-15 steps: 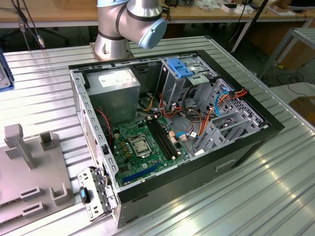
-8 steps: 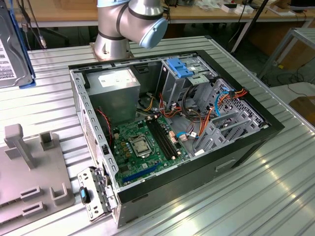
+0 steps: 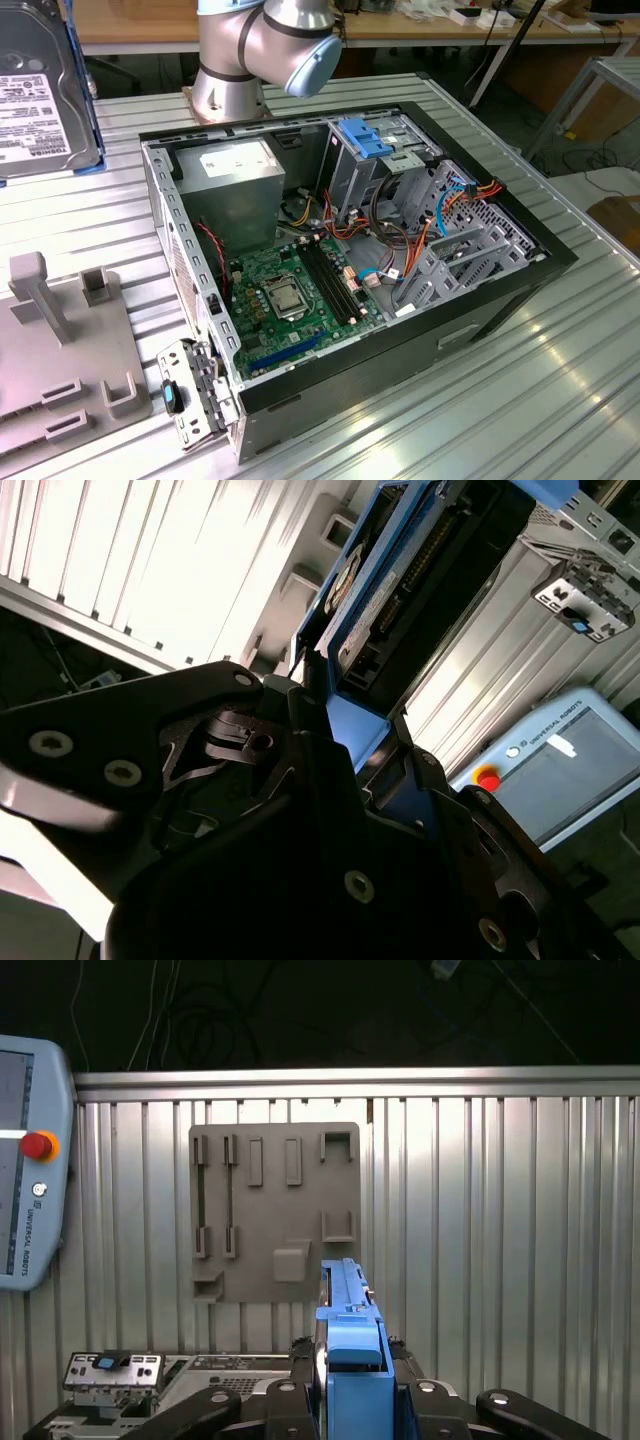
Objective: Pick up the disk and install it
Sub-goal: 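Pick up the disk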
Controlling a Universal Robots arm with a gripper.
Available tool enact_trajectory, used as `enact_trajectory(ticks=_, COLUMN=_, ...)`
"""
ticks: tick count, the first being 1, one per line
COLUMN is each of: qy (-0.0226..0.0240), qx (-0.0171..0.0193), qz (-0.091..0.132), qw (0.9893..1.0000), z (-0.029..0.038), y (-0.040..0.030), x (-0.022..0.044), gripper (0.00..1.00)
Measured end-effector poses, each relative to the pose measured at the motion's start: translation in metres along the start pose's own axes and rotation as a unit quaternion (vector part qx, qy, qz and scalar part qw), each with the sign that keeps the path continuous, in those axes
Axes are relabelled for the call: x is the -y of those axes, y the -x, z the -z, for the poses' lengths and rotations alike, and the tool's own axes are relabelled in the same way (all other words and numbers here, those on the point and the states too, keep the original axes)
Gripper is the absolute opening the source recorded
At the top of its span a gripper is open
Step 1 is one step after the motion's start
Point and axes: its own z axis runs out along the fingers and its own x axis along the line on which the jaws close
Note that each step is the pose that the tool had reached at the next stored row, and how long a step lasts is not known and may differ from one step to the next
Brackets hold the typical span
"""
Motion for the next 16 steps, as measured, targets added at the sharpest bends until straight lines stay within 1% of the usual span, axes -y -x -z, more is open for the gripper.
enact_trajectory(ticks=1, qy=0.0, qx=0.0, qz=0.0, qw=1.0, z=0.0, y=0.0, x=0.0024, gripper=0.37)
enact_trajectory(ticks=3, qy=0.0, qx=0.0, qz=0.0, qw=1.0, z=-0.0003, y=0.0001, x=0.0093, gripper=0.37)
enact_trajectory(ticks=8, qy=0.0, qx=0.0, qz=0.0, qw=1.0, z=-0.0008, y=0.0002, x=0.021, gripper=0.37)
enact_trajectory(ticks=9, qy=0.0, qx=0.0, qz=0.0, qw=1.0, z=-0.0009, y=0.0003, x=0.025, gripper=0.37)
enact_trajectory(ticks=11, qy=0.0, qx=0.0, qz=0.0, qw=1.0, z=-0.0011, y=0.0003, x=0.0305, gripper=0.37)
enact_trajectory(ticks=13, qy=0.0, qx=0.0, qz=0.0, qw=1.0, z=-0.0014, y=0.0004, x=0.0379, gripper=0.37)
enact_trajectory(ticks=14, qy=0.0, qx=0.0, qz=0.0, qw=1.0, z=-0.0015, y=0.0005, x=0.0404, gripper=0.37)
enact_trajectory(ticks=16, qy=0.0, qx=0.0, qz=0.0, qw=1.0, z=-0.0018, y=0.0005, x=0.0489, gripper=0.37)
